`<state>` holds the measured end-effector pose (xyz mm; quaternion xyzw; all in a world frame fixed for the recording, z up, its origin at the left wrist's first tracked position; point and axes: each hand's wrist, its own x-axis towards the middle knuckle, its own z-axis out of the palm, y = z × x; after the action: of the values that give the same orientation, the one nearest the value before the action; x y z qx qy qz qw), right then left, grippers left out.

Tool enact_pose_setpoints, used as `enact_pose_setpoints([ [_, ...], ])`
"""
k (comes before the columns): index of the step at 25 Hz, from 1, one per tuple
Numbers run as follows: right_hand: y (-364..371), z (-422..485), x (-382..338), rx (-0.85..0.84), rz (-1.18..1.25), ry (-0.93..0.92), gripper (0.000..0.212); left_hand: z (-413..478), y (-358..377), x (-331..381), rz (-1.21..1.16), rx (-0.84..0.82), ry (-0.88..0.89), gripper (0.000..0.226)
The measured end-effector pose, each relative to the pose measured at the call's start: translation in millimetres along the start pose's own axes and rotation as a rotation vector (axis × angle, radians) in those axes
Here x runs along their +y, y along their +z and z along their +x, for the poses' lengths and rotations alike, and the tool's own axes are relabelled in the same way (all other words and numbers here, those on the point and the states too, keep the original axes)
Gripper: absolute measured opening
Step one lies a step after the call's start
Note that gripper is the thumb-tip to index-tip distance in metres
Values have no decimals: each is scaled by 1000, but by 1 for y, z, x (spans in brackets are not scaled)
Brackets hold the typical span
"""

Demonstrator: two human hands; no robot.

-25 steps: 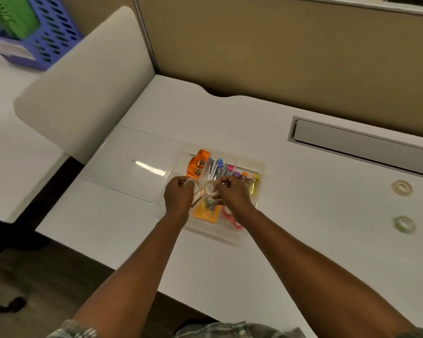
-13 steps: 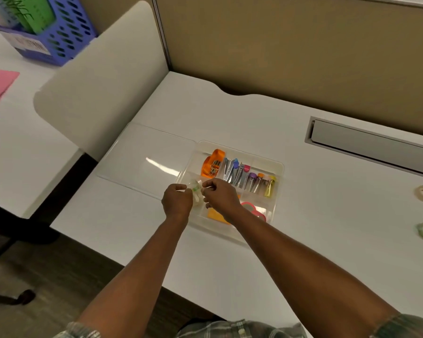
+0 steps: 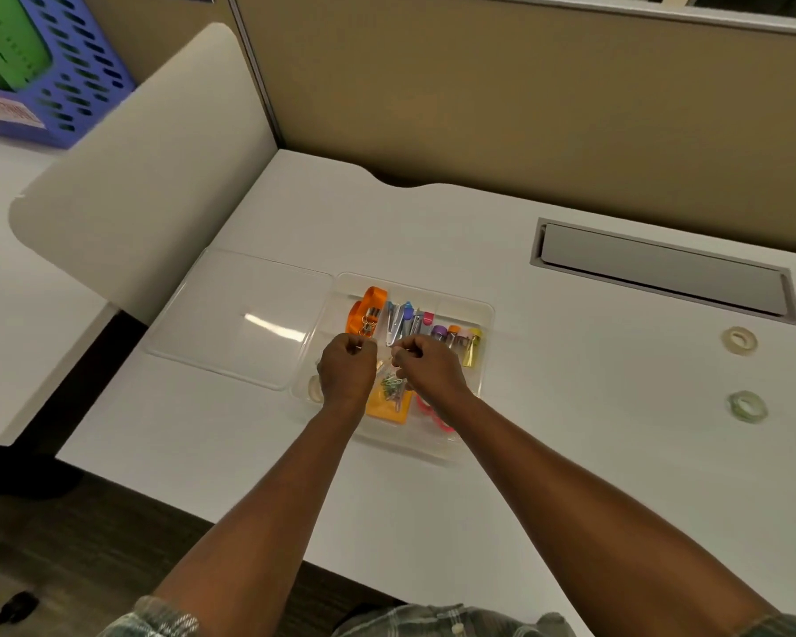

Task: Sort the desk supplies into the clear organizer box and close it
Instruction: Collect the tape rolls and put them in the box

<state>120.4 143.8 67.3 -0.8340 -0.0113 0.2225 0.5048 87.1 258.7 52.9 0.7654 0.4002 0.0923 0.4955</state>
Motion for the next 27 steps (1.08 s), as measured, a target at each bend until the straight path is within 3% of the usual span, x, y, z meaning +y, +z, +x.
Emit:
enact_pose_setpoints([
  [16, -201, -52, 106, 267, 163, 169, 13, -133, 180, 75, 5, -353, 121, 13],
  [27, -353, -83, 217, 502, 210, 339, 14, -228, 321, 102, 221, -566, 195, 14],
])
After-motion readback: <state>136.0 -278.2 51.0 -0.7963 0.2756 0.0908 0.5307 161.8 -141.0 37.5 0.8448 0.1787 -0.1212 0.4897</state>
